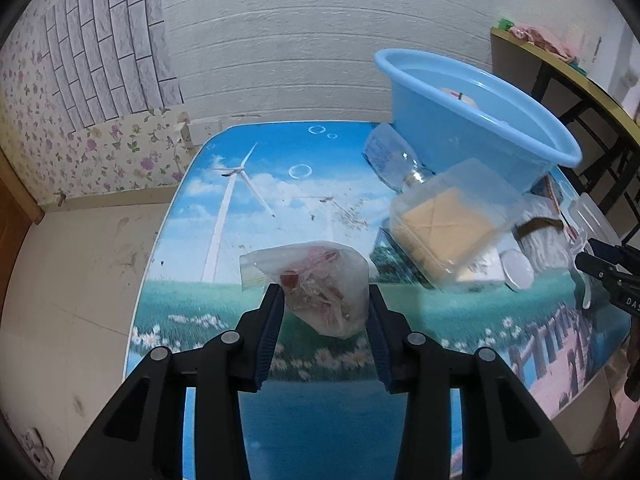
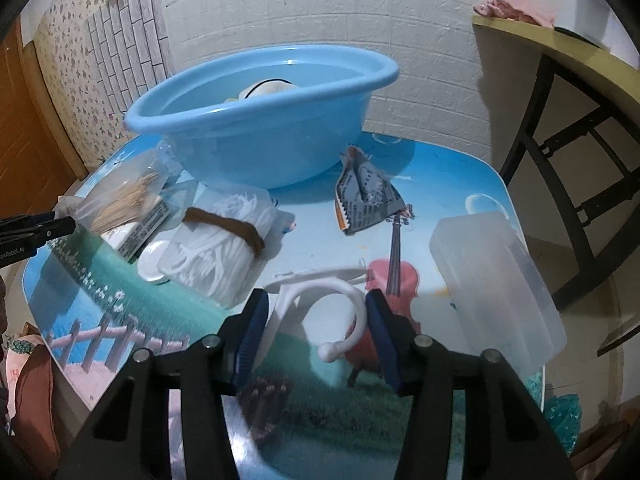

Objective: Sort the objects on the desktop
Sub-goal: 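Lift the red-filled bag with the left gripper while the right gripper grasps the white hook, then carry the bag and white hook over the blue basin with both grippers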

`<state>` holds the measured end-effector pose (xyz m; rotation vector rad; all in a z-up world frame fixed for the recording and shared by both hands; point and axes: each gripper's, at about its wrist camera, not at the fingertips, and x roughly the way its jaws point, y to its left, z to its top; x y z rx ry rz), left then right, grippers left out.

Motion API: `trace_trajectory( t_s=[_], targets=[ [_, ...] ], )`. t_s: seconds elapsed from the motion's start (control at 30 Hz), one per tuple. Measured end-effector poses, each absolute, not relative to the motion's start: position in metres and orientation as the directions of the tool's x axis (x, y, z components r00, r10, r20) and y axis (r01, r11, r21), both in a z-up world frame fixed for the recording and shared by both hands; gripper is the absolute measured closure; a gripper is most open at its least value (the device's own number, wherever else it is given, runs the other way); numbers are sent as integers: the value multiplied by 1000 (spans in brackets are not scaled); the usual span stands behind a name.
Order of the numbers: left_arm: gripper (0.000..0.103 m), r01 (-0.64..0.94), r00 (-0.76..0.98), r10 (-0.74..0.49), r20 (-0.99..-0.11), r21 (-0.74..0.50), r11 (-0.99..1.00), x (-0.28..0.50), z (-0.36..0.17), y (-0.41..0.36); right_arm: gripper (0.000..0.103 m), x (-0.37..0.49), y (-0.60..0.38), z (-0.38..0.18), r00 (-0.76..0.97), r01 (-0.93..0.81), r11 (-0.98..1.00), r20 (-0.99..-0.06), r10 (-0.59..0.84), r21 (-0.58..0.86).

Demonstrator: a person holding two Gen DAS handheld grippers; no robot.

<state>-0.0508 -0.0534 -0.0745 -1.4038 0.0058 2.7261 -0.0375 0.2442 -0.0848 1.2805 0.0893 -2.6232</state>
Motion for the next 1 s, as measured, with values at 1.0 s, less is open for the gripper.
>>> trace_trajectory(
  t_s=[1.0],
  targets=[
    [45, -108, -546, 63, -835, -4, -994, -22, -94, -27, 52, -15, 228, -93, -558, 246, -969, -815, -160, 22]
  ],
)
